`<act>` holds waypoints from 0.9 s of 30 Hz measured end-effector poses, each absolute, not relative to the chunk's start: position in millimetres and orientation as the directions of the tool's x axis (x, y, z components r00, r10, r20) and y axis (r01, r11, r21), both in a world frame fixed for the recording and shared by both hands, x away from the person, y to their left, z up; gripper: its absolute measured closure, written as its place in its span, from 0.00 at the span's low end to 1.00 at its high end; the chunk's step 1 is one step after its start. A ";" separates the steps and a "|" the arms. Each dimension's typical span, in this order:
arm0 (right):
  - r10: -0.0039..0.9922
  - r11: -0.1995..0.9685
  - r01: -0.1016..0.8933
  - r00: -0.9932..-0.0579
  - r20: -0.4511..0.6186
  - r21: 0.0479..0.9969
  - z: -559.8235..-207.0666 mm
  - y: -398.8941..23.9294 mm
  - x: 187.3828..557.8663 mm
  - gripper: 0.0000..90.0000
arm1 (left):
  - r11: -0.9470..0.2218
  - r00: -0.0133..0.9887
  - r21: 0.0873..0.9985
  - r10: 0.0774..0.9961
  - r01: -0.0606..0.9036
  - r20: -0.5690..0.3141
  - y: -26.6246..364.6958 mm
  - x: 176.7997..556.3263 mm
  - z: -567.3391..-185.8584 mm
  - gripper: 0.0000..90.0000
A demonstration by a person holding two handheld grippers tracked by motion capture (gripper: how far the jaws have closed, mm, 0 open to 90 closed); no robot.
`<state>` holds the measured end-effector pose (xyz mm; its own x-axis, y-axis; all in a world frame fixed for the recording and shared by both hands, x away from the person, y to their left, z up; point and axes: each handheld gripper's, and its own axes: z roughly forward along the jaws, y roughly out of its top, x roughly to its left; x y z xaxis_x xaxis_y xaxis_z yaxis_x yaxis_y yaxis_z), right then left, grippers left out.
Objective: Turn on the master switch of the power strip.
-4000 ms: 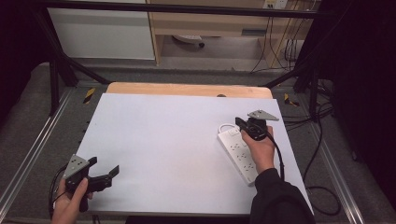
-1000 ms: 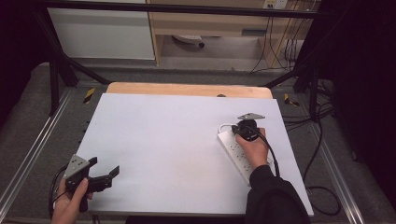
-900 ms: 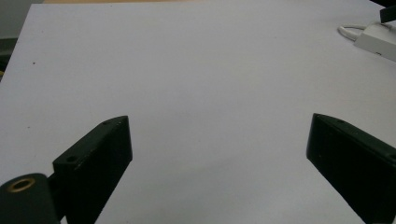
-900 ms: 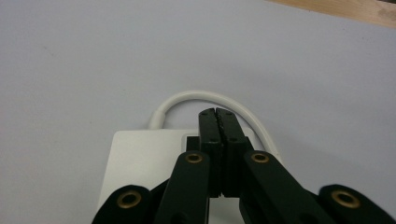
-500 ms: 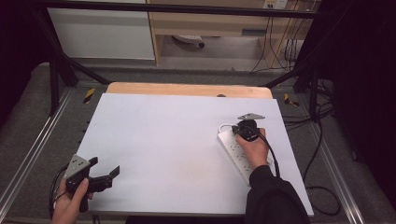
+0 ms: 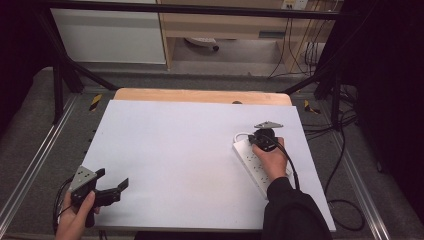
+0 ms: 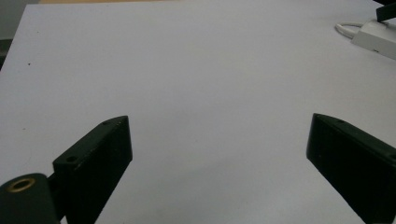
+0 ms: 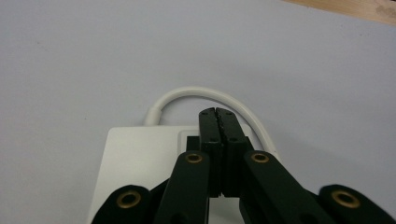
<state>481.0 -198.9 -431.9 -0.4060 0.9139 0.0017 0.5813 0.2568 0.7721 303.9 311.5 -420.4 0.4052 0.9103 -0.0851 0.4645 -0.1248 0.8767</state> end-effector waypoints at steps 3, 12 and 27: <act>0.914 0.258 0.580 -0.407 0.000 0.772 -432.1 -199.0 481.0 1.00 | -0.125 0.405 0.877 0.910 0.465 -0.085 311.6 303.9 -420.4 0.08; 0.913 0.266 0.583 -0.408 -0.006 0.768 -432.6 -198.7 480.6 1.00 | -0.126 0.405 0.876 0.910 0.465 -0.084 311.5 303.8 -420.3 0.08; 0.914 0.260 0.594 -0.406 0.005 0.762 -432.1 -198.9 481.3 1.00 | -0.127 0.406 0.875 0.910 0.467 -0.084 310.8 303.6 -420.5 0.08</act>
<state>481.3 -198.9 -432.1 -0.4062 0.9138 0.0047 0.5936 0.2599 0.7616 303.6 310.8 -420.5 0.4056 0.9102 -0.0843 0.4673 -0.1272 0.8749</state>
